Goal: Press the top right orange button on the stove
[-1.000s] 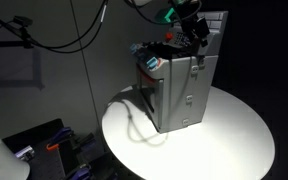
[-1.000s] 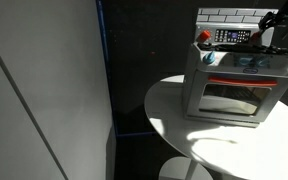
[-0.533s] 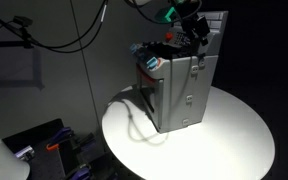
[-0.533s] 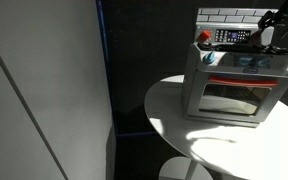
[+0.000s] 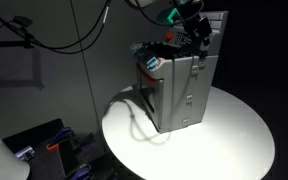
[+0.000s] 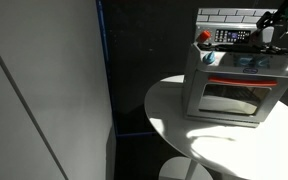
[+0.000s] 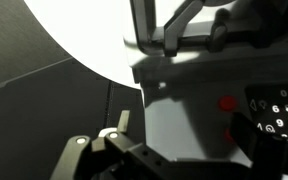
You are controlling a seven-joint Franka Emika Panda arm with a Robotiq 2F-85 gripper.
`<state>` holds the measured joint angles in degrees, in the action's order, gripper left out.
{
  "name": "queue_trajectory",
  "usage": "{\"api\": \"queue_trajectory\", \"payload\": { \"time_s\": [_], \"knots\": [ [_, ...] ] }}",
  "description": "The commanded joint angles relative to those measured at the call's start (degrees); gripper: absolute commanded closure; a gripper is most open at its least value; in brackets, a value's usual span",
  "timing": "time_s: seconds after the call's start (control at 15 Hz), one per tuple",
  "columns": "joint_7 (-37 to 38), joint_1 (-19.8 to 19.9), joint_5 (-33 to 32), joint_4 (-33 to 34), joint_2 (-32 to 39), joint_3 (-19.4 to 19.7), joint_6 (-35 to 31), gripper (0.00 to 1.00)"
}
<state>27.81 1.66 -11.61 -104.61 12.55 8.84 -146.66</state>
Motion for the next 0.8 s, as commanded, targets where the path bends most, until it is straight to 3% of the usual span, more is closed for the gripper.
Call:
{"api": "queue_trajectory", "payload": {
  "time_s": [0.0,0.73],
  "knots": [
    [2.1,-1.0,-2.1,2.4,1.8,1.1,-0.6,0.0],
    [2.2,-1.5,-4.0,3.0,2.8,2.1,-1.1,0.0]
  ]
}}
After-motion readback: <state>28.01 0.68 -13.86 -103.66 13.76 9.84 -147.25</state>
